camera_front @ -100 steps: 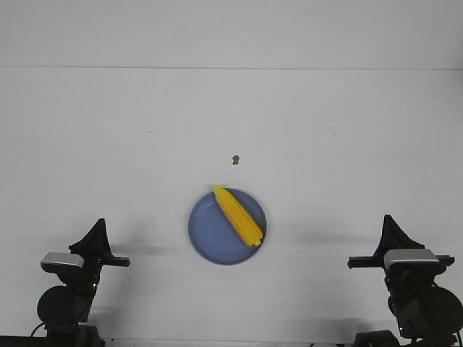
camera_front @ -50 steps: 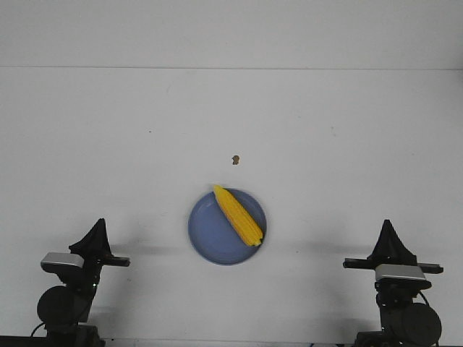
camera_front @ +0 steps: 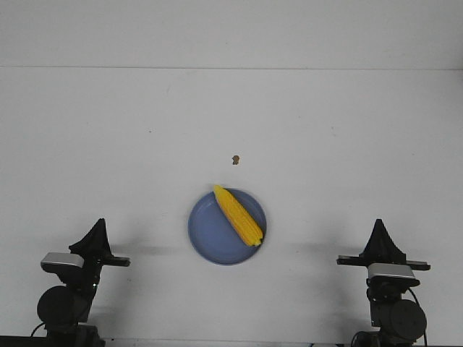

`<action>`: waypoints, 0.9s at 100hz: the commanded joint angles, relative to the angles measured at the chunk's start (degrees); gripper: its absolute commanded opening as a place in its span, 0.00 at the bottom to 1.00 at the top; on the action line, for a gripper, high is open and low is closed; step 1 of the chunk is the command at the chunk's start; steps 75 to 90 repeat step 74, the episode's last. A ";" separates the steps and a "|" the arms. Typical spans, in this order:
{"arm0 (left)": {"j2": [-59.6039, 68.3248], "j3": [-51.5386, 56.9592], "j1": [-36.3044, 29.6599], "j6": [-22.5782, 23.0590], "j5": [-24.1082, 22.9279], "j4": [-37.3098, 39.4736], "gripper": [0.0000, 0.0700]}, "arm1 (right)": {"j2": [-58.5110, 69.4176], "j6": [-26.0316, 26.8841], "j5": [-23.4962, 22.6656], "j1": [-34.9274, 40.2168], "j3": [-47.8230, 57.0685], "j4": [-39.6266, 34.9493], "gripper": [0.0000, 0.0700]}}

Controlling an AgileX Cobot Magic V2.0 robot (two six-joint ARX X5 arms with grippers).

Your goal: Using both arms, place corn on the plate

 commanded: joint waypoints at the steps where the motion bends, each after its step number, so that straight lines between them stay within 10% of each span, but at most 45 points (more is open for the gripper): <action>1: -0.07 -1.11 0.04 0.00 -0.26 0.57 0.02 | 0.00 0.83 0.13 0.02 -0.13 1.27 0.01; 90: -0.07 -1.11 0.04 0.00 -0.26 0.57 0.02 | 0.00 0.83 0.04 0.02 -0.13 1.84 0.01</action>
